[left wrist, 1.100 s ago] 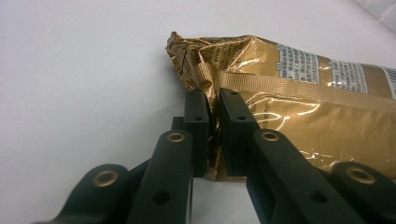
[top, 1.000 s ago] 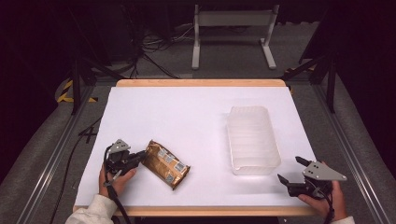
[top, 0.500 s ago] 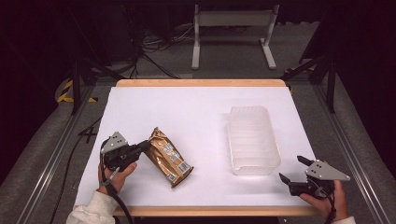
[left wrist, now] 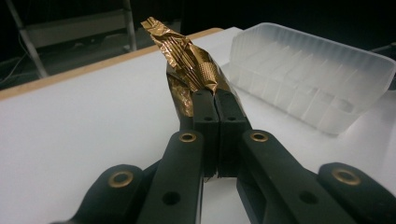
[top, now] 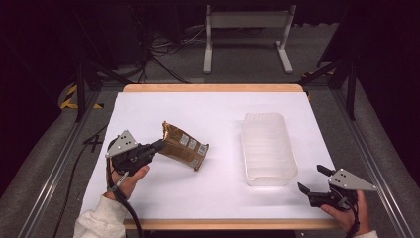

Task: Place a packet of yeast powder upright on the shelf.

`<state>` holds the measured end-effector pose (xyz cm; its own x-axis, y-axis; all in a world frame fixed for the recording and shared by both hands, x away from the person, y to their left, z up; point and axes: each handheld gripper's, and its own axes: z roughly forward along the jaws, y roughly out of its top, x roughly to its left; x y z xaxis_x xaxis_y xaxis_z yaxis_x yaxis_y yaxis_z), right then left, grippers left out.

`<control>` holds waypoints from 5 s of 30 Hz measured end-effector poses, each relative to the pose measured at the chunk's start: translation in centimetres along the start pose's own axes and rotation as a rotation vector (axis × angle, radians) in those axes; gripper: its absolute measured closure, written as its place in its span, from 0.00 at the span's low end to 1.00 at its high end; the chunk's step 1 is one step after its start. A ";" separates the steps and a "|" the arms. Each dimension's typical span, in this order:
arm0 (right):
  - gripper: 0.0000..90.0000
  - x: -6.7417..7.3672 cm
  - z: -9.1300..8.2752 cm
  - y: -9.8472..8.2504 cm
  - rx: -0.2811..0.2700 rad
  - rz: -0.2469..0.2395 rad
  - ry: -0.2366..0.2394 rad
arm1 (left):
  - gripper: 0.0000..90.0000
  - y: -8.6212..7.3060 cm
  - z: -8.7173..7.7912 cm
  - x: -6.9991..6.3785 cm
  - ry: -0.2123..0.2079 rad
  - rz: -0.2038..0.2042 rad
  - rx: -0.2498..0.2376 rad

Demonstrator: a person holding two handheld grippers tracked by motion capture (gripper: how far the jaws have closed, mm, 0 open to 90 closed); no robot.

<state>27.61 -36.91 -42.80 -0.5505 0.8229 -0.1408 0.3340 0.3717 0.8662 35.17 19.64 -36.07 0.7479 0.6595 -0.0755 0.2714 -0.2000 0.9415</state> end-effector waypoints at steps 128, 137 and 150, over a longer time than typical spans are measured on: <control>0.13 0.2 -0.2 -0.5 0.015 -0.017 0.002 | 0.99 12.6 19.9 -11.5 -0.407 0.536 0.051; 0.13 0.2 -0.2 -0.5 0.016 -0.014 0.005 | 0.99 12.9 18.0 -9.9 -0.401 0.566 0.070; 0.13 0.2 -0.1 -0.6 0.023 -0.021 0.009 | 0.96 12.5 20.0 -10.4 -0.440 0.526 0.061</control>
<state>27.20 -37.02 -43.26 -0.5642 0.8111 -0.1543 0.3400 0.3986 0.8518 42.91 -4.18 -30.11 0.9623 0.1107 0.2483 -0.1713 -0.4624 0.8699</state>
